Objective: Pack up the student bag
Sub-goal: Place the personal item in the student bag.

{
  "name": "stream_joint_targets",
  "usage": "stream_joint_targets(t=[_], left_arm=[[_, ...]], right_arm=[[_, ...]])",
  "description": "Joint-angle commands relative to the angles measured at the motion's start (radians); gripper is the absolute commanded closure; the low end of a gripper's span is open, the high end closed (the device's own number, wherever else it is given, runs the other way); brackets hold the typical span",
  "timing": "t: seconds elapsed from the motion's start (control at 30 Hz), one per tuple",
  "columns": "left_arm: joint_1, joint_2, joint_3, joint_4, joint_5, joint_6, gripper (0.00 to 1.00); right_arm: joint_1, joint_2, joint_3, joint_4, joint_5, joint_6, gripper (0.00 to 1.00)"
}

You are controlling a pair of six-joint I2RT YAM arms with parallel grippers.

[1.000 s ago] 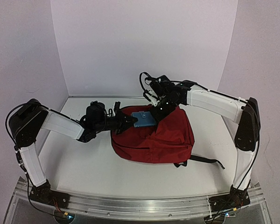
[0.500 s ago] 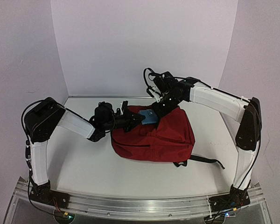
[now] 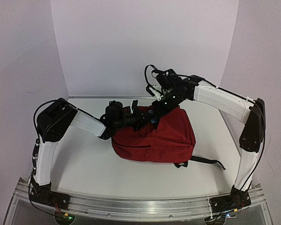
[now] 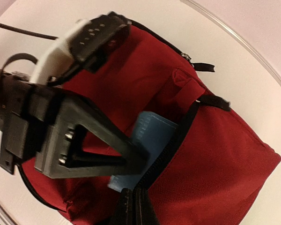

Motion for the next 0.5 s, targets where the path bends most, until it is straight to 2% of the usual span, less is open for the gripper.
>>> stream_joint_targets(t=[0.0,0.3,0.47], left_arm=[[-0.046,0.016,0.133,-0.026,0.035,0.054,1.00],[-0.066,0.078,0.219,-0.065,0.063,0.077,0.99],[-0.062,0.082,0.190,-0.115,0.032,0.071,0.82]], right_arm=[[0.025,-0.074,0.039,0.039,-0.113,0.007,1.00],[0.025,-0.088,0.026,0.044,-0.129,0.003,1.00],[0.025,-0.100,0.010,0.045,-0.114,0.002,1.00]])
